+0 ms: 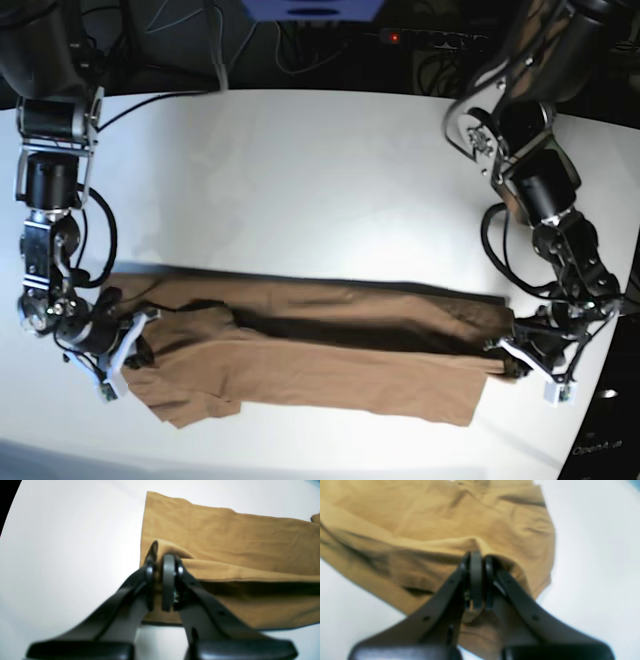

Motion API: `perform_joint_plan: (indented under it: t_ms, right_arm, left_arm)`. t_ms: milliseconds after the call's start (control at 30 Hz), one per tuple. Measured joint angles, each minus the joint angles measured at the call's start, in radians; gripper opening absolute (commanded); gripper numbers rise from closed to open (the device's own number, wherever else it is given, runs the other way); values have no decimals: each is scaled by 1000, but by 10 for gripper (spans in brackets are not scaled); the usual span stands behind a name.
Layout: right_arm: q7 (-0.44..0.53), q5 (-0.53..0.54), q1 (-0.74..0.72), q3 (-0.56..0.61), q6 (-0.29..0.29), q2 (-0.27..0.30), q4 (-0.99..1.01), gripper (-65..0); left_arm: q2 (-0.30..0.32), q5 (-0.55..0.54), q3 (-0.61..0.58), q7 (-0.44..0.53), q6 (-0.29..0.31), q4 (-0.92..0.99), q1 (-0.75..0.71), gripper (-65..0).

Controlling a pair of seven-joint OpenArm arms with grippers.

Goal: Fold the T-shirt properly
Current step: 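Carry the lifted edge across the shirt toward the opposite side seam, then drag the folded shirt back toward the robot with both grippers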

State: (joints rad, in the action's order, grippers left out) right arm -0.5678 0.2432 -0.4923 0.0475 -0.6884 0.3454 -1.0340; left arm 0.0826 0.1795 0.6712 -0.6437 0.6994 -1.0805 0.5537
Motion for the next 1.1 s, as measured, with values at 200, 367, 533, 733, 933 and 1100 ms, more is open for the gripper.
perform_joint_plan:
  t_ms: [200,367,533,733,933,1100]
  right_arm:
    - [35,-45,4,3,-10,-31,0,-643]
    - [77,-51,-16,2,-7,-26,90,-643]
    - [146,-51,-37,3,-1,-24,193,-641]
    - [161,-51,-38,3,0,-24,213,-561]
    - [165,-51,-39,3,0,-24,214,-223]
    - [165,-51,-39,3,0,-24,214,-129]
  left_arm:
    - [1,-3,0,65,0,1,-1,-618]
    - [4,-4,0,94,-5,82,8,-618]
    - [30,0,3,132,-11,127,6,-618]
    - [28,-3,4,132,-7,137,11,-606]
    - [49,-9,6,140,-4,141,11,-345]
    - [56,-11,8,140,-7,141,10,-203]
